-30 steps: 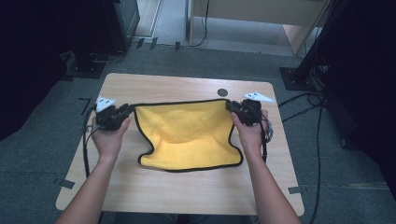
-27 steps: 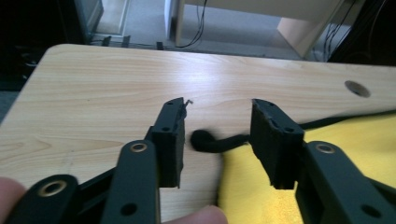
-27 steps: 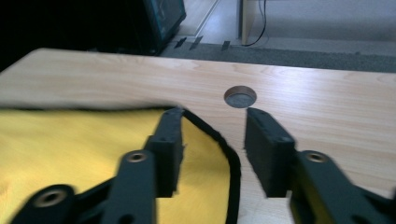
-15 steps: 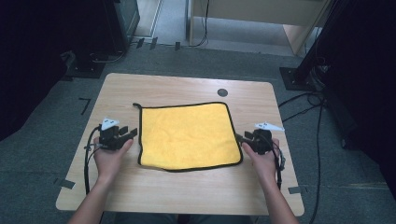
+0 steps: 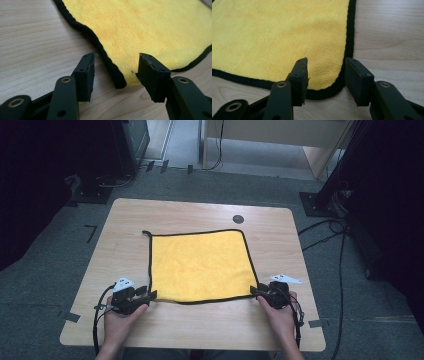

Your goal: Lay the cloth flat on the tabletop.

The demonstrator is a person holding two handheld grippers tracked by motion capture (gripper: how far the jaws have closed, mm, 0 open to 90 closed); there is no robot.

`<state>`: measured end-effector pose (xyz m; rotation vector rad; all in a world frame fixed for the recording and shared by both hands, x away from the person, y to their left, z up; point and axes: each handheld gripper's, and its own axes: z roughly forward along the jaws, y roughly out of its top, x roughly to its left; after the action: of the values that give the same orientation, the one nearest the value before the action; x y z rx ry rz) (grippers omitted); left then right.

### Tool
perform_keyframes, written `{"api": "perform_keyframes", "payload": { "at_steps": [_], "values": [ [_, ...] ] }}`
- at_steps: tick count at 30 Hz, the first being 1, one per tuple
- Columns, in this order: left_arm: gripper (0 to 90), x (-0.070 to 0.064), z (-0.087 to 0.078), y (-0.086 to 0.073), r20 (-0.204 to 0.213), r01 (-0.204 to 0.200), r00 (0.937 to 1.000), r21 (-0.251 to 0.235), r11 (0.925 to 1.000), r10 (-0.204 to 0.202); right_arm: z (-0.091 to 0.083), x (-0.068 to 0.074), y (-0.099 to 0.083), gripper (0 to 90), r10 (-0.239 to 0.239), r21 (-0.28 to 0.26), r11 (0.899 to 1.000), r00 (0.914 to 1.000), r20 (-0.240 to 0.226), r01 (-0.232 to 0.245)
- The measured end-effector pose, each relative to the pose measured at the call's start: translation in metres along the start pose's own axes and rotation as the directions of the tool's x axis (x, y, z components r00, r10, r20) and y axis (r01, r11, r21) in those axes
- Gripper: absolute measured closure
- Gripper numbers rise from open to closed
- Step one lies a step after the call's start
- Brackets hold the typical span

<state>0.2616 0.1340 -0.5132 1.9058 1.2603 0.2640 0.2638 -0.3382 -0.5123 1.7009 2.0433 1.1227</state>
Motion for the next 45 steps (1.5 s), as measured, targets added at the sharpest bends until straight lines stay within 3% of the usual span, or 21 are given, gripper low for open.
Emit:
{"api": "perform_keyframes", "payload": {
  "at_steps": [3, 6, 7, 9, 10, 11, 12, 13, 14, 15, 16, 18, 23, 25, 28, 29, 32, 34, 35, 40, 45],
  "values": [
    [59.4, -0.003, 0.001, 0.003, 0.026, -0.039, 0.9989, 0.009, 0.9992, 0.039, -0.001, 0.000, -0.002, 71.5, -0.030, 0.000, 1.000, 0.9988, 0.039, 0.030],
    [81.8, -0.006, 0.002, 0.005, 0.057, -0.099, 0.9936, 0.016, 0.9950, 0.098, -0.002, -0.001, -0.004, 83.2, -0.046, 0.001, 0.999, 0.9977, 0.050, 0.046],
    [86.4, -0.005, 0.001, 0.008, 0.082, -0.091, 0.9925, 0.009, 0.9958, 0.090, -0.002, -0.001, -0.004, 85.4, -0.047, 0.003, 0.999, 0.9978, 0.047, 0.047],
    [87.9, 0.001, -0.008, 0.015, 0.175, -0.026, 0.9839, -0.057, 0.9980, 0.036, -0.003, -0.002, -0.004, 90.0, -0.043, 0.009, 0.999, 0.9986, 0.030, 0.043],
    [87.9, 0.006, -0.014, 0.018, 0.232, 0.032, 0.9726, -0.107, 0.9937, -0.006, -0.005, -0.002, -0.003, 90.0, -0.043, 0.006, 0.999, 0.9987, 0.028, 0.043],
    [87.9, 0.013, -0.019, 0.019, 0.289, 0.099, 0.9559, -0.153, 0.9833, -0.051, -0.007, -0.003, -0.003, 90.0, -0.039, 0.000, 0.999, 0.9991, 0.018, 0.039],
    [87.1, 0.019, -0.023, 0.019, 0.307, 0.150, 0.9476, -0.190, 0.9702, -0.087, -0.009, -0.003, -0.003, 90.0, -0.036, -0.009, 0.999, 0.9993, 0.006, 0.036],
    [83.5, 0.023, -0.024, 0.019, 0.250, 0.182, 0.9597, -0.203, 0.9622, -0.128, -0.010, -0.003, -0.003, 90.0, -0.034, -0.018, 0.999, 0.9994, 0.008, 0.035],
    [75.1, 0.025, -0.022, 0.017, 0.128, 0.176, 0.9797, -0.186, 0.9666, -0.154, -0.011, -0.003, -0.004, 88.2, -0.039, -0.022, 0.999, 0.9991, 0.018, 0.039],
    [68.6, 0.028, -0.019, 0.015, 0.027, 0.168, 0.9858, -0.151, 0.9742, -0.166, -0.012, -0.004, -0.004, 84.2, -0.039, -0.021, 0.999, 0.9990, 0.023, 0.040],
    [65.3, 0.031, -0.017, 0.011, -0.006, 0.169, 0.9853, -0.125, 0.9777, -0.171, -0.012, -0.005, -0.004, 80.0, -0.039, -0.028, 0.999, 0.9990, 0.021, 0.039],
    [58.5, 0.033, -0.020, 0.003, 0.011, 0.175, 0.9846, -0.106, 0.9789, -0.175, -0.015, -0.006, -0.004, 72.5, -0.026, -0.040, 0.999, 0.9996, 0.013, 0.027],
    [52.7, 0.022, -0.026, -0.003, -0.028, 0.098, 0.9946, -0.068, 0.9929, -0.100, -0.018, -0.006, -0.005, 62.2, -0.027, -0.046, 0.999, 0.9993, 0.027, 0.028],
    [51.5, 0.011, -0.018, -0.003, -0.041, 0.038, 0.9984, -0.010, 0.9992, -0.039, -0.014, -0.005, -0.006, 59.9, -0.022, -0.030, 0.999, 0.9996, 0.018, 0.022],
    [51.5, -0.008, -0.007, -0.004, -0.091, -0.067, 0.9932, 0.062, 0.9958, 0.073, -0.006, 0.000, -0.007, 59.3, -0.034, -0.015, 0.999, 0.9992, 0.022, 0.034],
    [51.3, -0.012, -0.005, -0.004, -0.107, -0.089, 0.9897, 0.062, 0.9941, 0.095, -0.004, 0.002, -0.007, 59.6, -0.038, -0.012, 0.999, 0.9990, 0.024, 0.039],
    [48.7, -0.024, 0.000, -0.005, -0.198, -0.153, 0.9660, 0.081, 0.9849, 0.167, 0.000, 0.008, -0.007, 71.9, -0.088, -0.005, 0.996, 0.9922, 0.088, 0.089],
    [48.8, -0.023, 0.000, -0.005, -0.194, -0.142, 0.9688, 0.080, 0.9866, 0.155, 0.001, 0.011, -0.007, 81.5, -0.131, 0.009, 0.991, 0.9830, 0.128, 0.131],
    [50.0, -0.021, -0.001, -0.004, -0.194, -0.141, 0.9687, 0.083, 0.9866, 0.155, -0.001, 0.012, -0.008, 84.3, -0.132, 0.016, 0.991, 0.9844, 0.117, 0.131],
    [50.3, -0.011, -0.008, -0.006, -0.208, -0.137, 0.9662, 0.088, 0.9867, 0.152, -0.010, 0.013, -0.014, 86.3, -0.131, 0.043, 0.991, 0.9865, 0.099, 0.127],
    [51.2, -0.007, -0.013, -0.010, -0.202, -0.146, 0.9659, 0.088, 0.9854, 0.161, -0.023, 0.027, -0.030, 86.3, -0.156, 0.069, 0.986, 0.9837, 0.089, 0.150]
  ]
}}
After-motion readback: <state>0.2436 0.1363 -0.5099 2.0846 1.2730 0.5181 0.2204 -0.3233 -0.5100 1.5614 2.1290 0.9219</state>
